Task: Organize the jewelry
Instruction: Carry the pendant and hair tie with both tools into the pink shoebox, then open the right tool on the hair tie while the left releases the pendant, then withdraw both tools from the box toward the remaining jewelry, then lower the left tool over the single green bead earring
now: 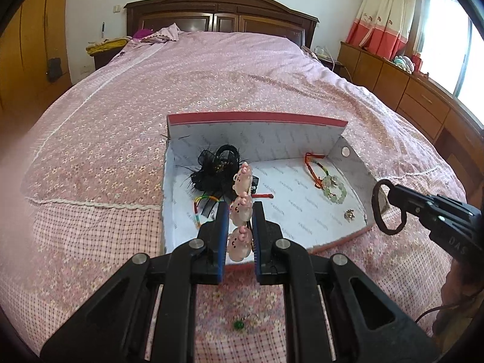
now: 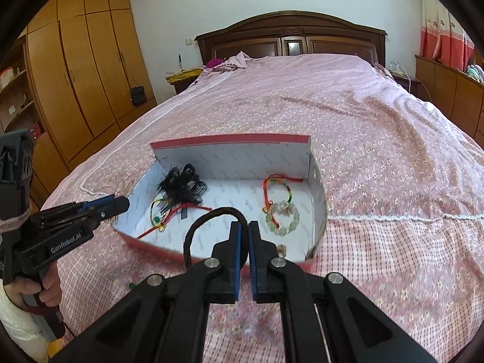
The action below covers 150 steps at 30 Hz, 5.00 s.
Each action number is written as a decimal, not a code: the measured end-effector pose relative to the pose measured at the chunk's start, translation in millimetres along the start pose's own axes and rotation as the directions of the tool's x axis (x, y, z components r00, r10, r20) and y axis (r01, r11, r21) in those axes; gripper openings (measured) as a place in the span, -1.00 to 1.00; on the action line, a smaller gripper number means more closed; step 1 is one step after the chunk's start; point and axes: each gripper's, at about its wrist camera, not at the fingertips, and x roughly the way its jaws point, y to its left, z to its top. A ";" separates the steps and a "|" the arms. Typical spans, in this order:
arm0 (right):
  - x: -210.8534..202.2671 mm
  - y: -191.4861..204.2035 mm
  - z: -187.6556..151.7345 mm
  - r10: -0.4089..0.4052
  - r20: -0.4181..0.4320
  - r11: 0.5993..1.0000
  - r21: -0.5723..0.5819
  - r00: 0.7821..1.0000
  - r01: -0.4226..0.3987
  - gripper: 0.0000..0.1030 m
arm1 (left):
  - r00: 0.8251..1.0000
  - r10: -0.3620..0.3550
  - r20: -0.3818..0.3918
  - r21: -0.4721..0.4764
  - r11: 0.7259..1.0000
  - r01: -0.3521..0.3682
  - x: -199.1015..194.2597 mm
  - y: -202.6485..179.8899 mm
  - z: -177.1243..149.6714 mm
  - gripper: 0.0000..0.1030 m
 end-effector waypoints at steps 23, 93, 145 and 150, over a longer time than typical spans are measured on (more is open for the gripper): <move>83.0 -5.4 14.2 0.000 -0.084 1.000 0.028 0.996 0.002 -0.88 | 0.994 -0.018 -0.105 -0.029 0.999 0.015 67.6 1.2 6.4 -0.88; 8.2 21.3 -7.8 0.015 -0.004 0.999 0.032 1.000 -0.015 -0.43 | 0.999 -0.004 -0.040 -0.038 0.999 0.002 -12.3 -1.3 -15.9 -0.51; 13.4 35.4 -73.2 -0.003 -0.123 0.997 0.076 0.992 0.013 -0.43 | 0.984 -0.003 -0.176 0.021 1.000 0.007 7.2 1.8 -98.3 -0.53; 13.5 35.1 -73.5 -0.002 -0.124 0.997 0.077 0.992 0.012 -0.43 | 0.984 -0.002 -0.176 0.027 1.000 0.007 9.6 2.0 -99.4 -0.67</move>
